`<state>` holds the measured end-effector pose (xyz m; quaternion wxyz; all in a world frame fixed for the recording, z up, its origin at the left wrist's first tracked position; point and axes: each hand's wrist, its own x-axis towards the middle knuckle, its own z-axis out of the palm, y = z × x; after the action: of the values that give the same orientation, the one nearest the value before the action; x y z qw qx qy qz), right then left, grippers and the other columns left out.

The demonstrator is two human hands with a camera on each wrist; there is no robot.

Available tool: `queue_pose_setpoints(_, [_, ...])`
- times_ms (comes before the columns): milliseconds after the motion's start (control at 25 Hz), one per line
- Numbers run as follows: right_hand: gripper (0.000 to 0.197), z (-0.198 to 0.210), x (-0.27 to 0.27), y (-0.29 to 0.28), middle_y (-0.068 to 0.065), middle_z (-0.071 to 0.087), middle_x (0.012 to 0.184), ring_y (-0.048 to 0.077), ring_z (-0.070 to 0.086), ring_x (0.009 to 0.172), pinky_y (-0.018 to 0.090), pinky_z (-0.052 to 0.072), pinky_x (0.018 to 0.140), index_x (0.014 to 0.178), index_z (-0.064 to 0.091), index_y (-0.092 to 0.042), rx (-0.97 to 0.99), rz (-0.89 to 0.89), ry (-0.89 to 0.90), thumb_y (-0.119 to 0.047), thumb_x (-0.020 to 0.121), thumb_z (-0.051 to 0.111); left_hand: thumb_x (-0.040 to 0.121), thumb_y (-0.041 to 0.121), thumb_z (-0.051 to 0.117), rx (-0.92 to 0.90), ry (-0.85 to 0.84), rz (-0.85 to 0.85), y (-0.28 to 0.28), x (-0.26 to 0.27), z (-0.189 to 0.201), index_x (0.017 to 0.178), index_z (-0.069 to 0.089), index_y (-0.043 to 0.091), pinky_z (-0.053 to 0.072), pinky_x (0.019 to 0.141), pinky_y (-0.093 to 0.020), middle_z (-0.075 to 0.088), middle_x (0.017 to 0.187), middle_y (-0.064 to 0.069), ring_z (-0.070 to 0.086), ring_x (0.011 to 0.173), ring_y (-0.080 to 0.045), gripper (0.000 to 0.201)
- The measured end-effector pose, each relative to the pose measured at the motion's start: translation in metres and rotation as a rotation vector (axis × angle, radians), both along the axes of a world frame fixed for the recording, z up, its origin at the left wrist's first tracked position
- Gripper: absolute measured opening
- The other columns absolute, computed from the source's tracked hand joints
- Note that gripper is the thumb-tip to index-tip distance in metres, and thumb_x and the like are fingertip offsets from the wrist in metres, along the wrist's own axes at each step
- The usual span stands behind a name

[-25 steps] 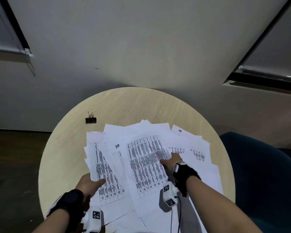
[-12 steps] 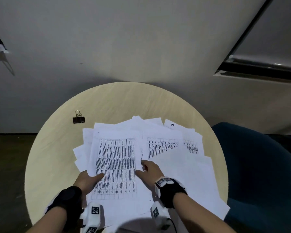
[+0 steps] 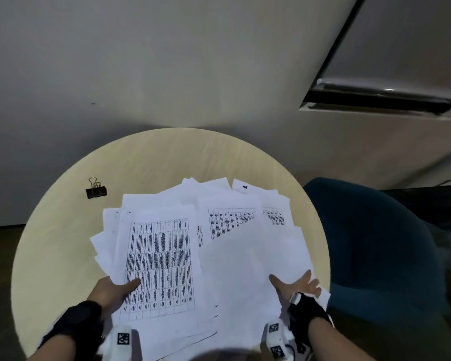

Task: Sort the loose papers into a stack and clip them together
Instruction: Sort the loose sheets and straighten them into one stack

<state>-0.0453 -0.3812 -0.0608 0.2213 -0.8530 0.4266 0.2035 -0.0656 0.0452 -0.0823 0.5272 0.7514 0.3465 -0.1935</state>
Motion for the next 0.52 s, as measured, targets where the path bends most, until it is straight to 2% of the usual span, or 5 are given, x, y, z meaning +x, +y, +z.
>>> queue_pose_setpoints(80, [0.119,-0.008,-0.004,0.006,0.006,0.006,0.161,0.028,0.007,0.147,0.048,0.017,0.118,0.154,0.002,-0.02,0.003,0.121,-0.107,-0.062,0.067,0.072,0.078,0.026,0.077,0.052,0.002,-0.066,-0.006,0.001,0.002,0.045,0.046,0.011,0.033,0.049,-0.026,0.049,0.037,-0.005,0.04,0.038,-0.017,0.048])
queue_pose_setpoints(200, [0.109,-0.014,-0.002,0.015,0.008,0.029,0.154,0.029,0.029,0.139,0.047,0.031,0.113,0.152,0.016,-0.024,0.165,0.117,-0.339,-0.039,0.066,0.082,0.079,0.02,0.076,0.024,0.007,-0.105,-0.01,0.002,0.004,0.041,0.045,0.009,0.031,0.045,-0.022,0.046,0.037,-0.009,0.037,0.033,-0.017,0.051])
queue_pose_setpoints(280, [0.106,-0.008,0.006,0.024,0.015,0.033,0.151,0.032,0.039,0.134,0.051,0.044,0.1,0.151,0.016,-0.025,0.455,-0.163,-0.489,-0.021,0.069,0.084,0.079,0.015,0.077,-0.012,0.0,-0.079,-0.009,0.001,0.002,0.044,0.047,0.007,0.032,0.045,-0.023,0.046,0.037,-0.008,0.037,0.035,-0.017,0.046])
queue_pose_setpoints(360, [0.1,0.005,0.011,0.034,0.019,0.034,0.15,0.034,0.045,0.131,0.044,0.051,0.07,0.151,0.017,-0.012,0.648,-0.444,-0.542,-0.008,0.074,0.081,0.079,0.013,0.076,-0.014,-0.015,-0.084,-0.008,0.001,0.0,0.047,0.048,0.006,0.032,0.048,-0.026,0.047,0.036,-0.006,0.037,0.038,-0.017,0.043])
queue_pose_setpoints(520, [0.062,0.011,0.014,0.035,0.011,0.062,0.116,0.026,0.068,0.078,0.029,0.054,0.047,0.128,0.048,-0.003,0.65,-0.27,-0.36,-0.01,0.076,0.079,0.08,0.012,0.075,-0.004,-0.038,-0.109,-0.007,0.003,0.001,0.05,0.049,0.006,0.032,0.046,-0.024,0.047,0.034,-0.004,0.038,0.036,-0.017,0.04])
